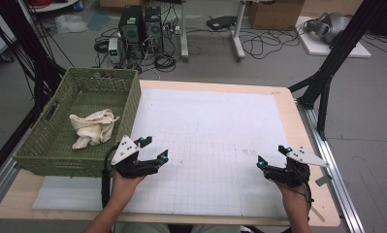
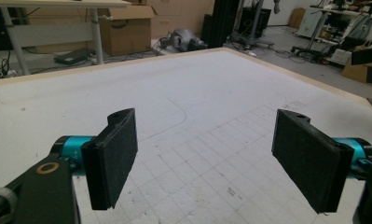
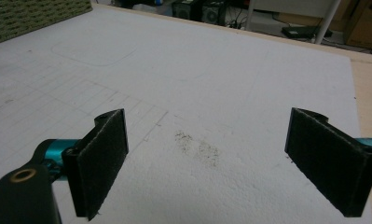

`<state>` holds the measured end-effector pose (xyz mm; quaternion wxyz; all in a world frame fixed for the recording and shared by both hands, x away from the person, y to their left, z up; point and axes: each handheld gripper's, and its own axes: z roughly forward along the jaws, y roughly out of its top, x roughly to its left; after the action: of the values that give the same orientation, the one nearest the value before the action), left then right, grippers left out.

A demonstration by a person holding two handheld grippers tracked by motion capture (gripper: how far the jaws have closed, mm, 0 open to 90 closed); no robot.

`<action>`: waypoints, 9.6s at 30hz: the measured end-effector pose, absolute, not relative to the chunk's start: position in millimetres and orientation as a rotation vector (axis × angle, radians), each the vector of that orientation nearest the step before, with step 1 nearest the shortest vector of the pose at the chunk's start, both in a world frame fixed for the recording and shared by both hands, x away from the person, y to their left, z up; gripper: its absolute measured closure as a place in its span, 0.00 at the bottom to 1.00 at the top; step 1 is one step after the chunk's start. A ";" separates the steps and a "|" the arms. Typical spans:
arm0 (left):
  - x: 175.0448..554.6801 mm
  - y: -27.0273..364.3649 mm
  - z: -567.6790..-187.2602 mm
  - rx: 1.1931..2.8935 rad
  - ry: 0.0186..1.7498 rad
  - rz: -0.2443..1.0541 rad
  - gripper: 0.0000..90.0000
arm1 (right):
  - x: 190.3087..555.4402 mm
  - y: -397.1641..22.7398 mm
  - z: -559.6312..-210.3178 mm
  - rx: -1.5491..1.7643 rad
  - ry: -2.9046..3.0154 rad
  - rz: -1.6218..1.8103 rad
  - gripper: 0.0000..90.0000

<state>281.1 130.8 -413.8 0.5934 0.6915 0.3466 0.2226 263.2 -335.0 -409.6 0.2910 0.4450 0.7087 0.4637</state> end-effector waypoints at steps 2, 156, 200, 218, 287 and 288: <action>281.5 130.8 -413.9 1.609 0.807 0.517 0.25 | 263.5 -334.5 -409.9 1.192 1.894 1.238 0.14; 361.5 329.3 -296.9 1.549 1.172 0.689 0.80 | 262.6 -327.8 -411.3 1.186 1.930 1.227 0.14; 339.6 140.3 -303.1 1.651 0.678 0.420 0.80 | 262.2 -326.3 -410.8 1.181 1.936 1.233 0.14; 353.2 61.7 -364.2 1.789 0.636 0.317 0.79 | 262.2 -327.6 -411.0 1.183 1.933 1.236 0.14; 333.7 110.4 -414.4 1.735 0.777 0.411 0.24 | 273.6 -319.9 -419.8 1.179 1.997 1.183 0.14; 333.5 110.6 -414.5 1.738 0.776 0.413 0.24 | 273.7 -319.9 -420.2 1.182 1.995 1.186 0.14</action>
<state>333.5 110.6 -414.5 0.5622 0.7380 0.3295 0.1755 273.7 -319.9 -420.2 0.2653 0.4376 0.7384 0.4392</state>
